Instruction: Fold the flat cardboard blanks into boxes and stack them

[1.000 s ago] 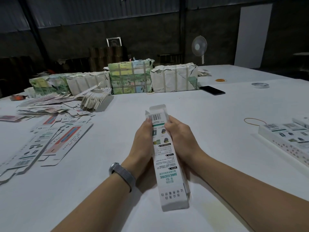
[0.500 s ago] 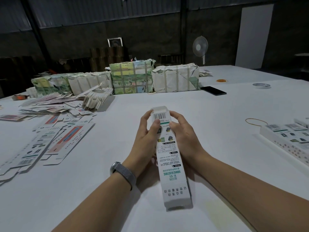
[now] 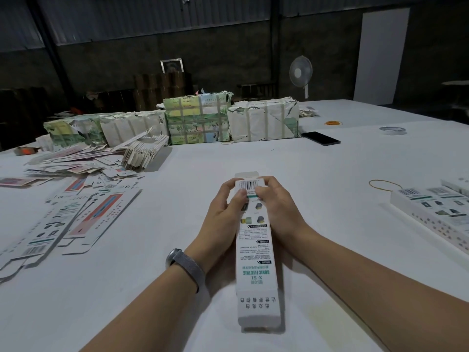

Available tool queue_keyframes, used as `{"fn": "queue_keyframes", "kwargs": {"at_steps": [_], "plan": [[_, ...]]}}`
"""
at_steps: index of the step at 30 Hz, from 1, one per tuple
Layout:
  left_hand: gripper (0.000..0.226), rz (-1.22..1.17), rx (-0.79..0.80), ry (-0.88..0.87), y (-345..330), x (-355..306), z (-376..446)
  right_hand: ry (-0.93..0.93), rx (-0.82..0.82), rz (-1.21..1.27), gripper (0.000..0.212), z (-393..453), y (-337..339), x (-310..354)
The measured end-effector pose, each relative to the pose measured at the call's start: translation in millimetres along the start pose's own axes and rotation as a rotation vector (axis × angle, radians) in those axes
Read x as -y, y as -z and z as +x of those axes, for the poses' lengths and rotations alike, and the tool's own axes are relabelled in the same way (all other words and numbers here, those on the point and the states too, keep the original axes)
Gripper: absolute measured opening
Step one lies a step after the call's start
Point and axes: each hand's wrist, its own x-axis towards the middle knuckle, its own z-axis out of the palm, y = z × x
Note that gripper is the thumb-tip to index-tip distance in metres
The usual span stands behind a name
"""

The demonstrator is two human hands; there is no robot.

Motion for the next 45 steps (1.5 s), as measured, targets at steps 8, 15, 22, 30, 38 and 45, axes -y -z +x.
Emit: {"fn": "queue_keyframes", "kwargs": {"at_steps": [8,15,22,30,38,45], "plan": [[0.022,0.012,0.004,0.008,0.5,1.7,1.6,0.026,-0.042,-0.002,0.013,0.8,-1.3,-2.2],[0.017,0.004,0.007,0.029,1.4,4.6,2.3,0.078,-0.082,-0.026,0.015,2.2,0.7,-3.8],[0.023,-0.078,0.003,0.022,1.2,3.7,1.6,0.152,-0.092,0.000,0.028,-0.2,0.4,-0.6],[0.020,-0.060,0.010,0.044,2.9,8.5,3.5,0.094,-0.045,0.003,0.025,0.9,1.6,-0.3],[0.012,-0.016,-0.015,0.024,4.4,12.1,6.9,0.053,0.003,0.002,0.016,2.3,0.1,-0.9],[0.013,-0.056,-0.004,0.013,3.6,11.6,6.7,0.058,-0.005,0.008,0.011,2.6,0.1,-2.1]]}}
